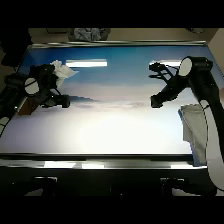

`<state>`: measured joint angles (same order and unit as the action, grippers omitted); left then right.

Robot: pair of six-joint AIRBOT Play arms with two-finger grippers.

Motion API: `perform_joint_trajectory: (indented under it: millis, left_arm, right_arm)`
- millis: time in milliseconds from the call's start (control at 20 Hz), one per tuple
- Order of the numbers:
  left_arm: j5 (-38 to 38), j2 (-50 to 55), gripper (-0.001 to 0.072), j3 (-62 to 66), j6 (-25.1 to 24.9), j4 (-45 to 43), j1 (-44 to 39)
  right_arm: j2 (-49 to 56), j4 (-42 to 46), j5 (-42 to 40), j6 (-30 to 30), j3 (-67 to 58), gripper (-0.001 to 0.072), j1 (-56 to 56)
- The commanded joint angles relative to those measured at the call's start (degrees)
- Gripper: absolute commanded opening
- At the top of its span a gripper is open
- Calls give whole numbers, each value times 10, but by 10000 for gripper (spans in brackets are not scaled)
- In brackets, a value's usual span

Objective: Fold the shirts.

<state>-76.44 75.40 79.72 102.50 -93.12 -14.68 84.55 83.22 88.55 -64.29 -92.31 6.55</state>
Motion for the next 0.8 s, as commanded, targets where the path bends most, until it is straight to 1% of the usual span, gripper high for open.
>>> perform_joint_trajectory:
  millis: [0, 100, 200, 300, 400, 500, 550, 600, 650, 750]
  left_arm:
    - [0, 0, 718, 0, 0, 0, 0]
    - [10, 2, 718, 0, 0, 0, 0]
    - [54, 9, 718, 0, 0, 0, 0]
    - [82, 20, 718, 0, 0, 1, -1]
    - [120, 32, 719, 0, 16, 20, -1]
    - [197, 42, 720, 9, 0, 14, 8]
    - [212, 52, 720, 30, 2, 6, 24]
    - [198, 75, 720, 68, 17, 1, 56]
    - [164, 103, 720, 114, 26, 2, 97]
    - [56, 165, 720, 223, 31, 2, 199]
  right_arm:
    - [0, 0, 0, 0, 0, 610, 1]
    - [0, 0, 0, 0, 0, 610, 1]
    - [0, 0, -4, 0, 0, 611, 1]
    - [0, 0, -53, 0, 0, 612, 1]
    - [0, 0, -100, 0, 0, 611, 1]
    - [0, 0, -132, 0, 0, 611, 1]
    - [0, 0, -144, 0, 0, 612, 1]
    - [0, 3, -154, 3, 0, 612, 1]
    - [0, 9, -158, 12, 0, 612, 1]
    - [0, 12, -168, 24, 0, 612, 1]
